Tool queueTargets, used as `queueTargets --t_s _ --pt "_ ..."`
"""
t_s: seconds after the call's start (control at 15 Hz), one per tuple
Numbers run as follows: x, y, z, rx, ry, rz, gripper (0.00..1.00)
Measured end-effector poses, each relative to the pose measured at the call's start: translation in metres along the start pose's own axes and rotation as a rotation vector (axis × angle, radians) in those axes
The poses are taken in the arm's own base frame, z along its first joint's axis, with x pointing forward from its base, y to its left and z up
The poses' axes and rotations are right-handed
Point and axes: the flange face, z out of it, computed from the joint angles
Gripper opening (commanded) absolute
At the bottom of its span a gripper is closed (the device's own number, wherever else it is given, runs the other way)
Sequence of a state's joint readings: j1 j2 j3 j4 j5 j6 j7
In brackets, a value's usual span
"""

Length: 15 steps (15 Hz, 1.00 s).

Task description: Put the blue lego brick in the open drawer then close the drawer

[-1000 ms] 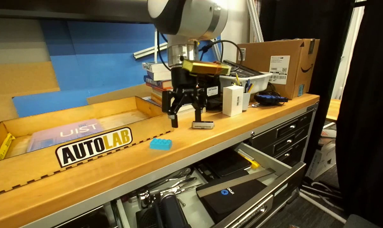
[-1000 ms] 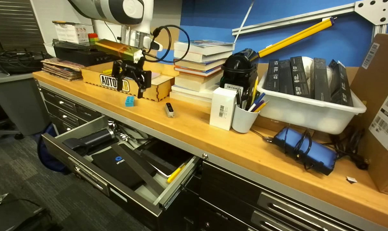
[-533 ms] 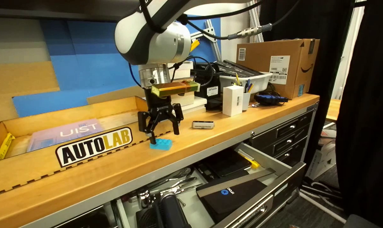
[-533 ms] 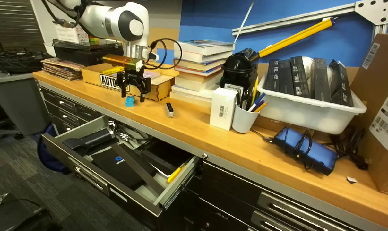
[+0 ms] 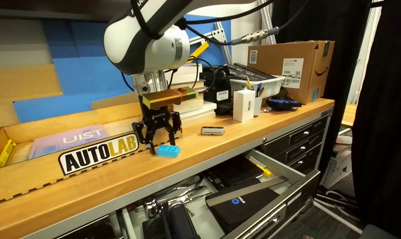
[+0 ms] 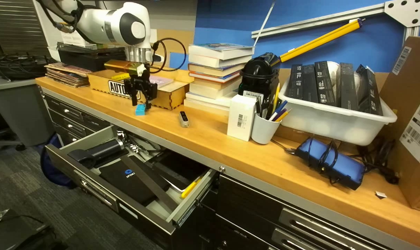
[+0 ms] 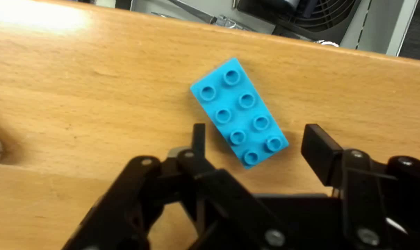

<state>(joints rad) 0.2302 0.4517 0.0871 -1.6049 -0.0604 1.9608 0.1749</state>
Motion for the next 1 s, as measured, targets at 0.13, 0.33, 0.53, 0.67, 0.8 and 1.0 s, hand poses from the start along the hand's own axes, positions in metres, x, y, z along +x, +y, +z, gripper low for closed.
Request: queueTargets --t_s 0.13,0.33,0.53,0.67,0.8,1.0 --pt "0.003 0.006 0.006 -0.012 0.032 0.054 0.26" --pt "0.004 0.009 0.005 -0.013 0.064 0.131 0.17" --pt "-0.003 0.013 0.006 -0.013 0.073 0.189 0.17" --pt "-0.015 0.017 0.007 -0.015 0.068 0.209 0.17" --pt "-0.033 0.019 0.009 -0.019 0.058 0.225 0.17" --pt "-0.063 0.022 0.013 -0.023 0.049 0.279 0.17"
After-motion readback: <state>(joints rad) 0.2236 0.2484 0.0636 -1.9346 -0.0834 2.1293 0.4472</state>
